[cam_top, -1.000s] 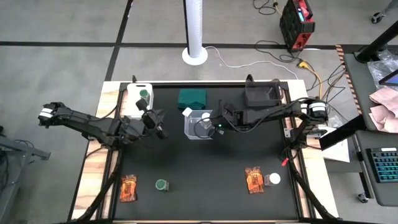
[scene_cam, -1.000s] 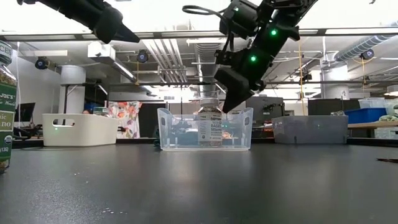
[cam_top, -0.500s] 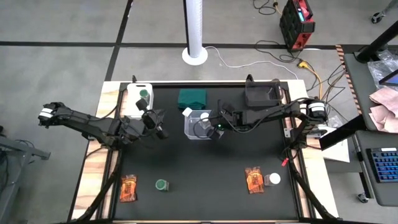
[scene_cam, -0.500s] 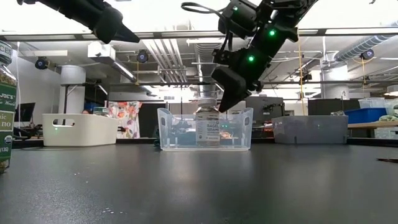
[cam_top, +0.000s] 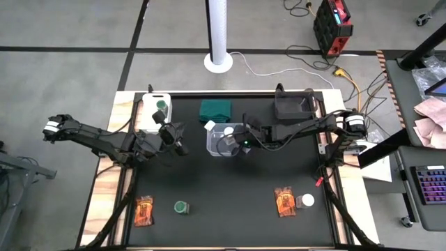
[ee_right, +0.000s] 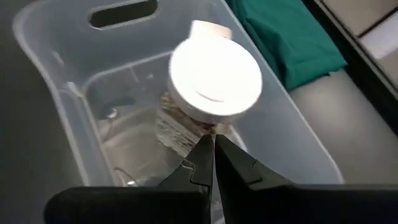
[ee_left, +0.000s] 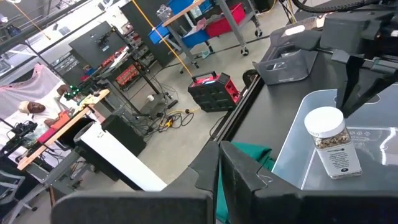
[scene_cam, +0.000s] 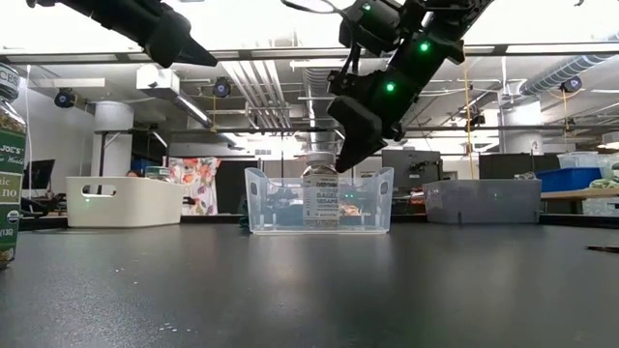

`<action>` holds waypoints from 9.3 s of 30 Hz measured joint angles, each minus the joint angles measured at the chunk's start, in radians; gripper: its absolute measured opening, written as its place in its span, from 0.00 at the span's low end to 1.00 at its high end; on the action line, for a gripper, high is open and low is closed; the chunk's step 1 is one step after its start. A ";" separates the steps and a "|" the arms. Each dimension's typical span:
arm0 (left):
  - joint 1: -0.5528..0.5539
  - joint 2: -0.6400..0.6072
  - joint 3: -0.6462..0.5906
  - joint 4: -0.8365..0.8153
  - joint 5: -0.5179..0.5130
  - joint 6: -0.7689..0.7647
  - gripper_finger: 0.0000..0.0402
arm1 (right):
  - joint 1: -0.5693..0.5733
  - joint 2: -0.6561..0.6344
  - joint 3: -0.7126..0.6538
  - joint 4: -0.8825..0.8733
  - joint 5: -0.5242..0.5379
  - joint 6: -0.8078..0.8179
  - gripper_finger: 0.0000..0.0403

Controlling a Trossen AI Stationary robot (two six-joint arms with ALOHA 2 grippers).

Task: Sort spices by type
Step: Put the top white spice into the transparent bin, then put the bottom right spice pack into the black bin

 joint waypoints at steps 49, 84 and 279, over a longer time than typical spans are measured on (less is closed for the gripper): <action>0.000 0.000 0.000 0.000 0.000 0.003 0.00 | 0.035 0.063 0.010 0.214 0.125 -0.072 0.02; 0.000 0.000 0.000 -0.015 0.000 0.000 0.00 | -0.034 0.008 0.084 -0.205 0.089 0.382 0.02; -0.384 -0.013 0.140 -0.406 -0.089 -0.431 0.00 | 0.559 -0.006 -0.058 -0.709 -0.444 0.351 0.54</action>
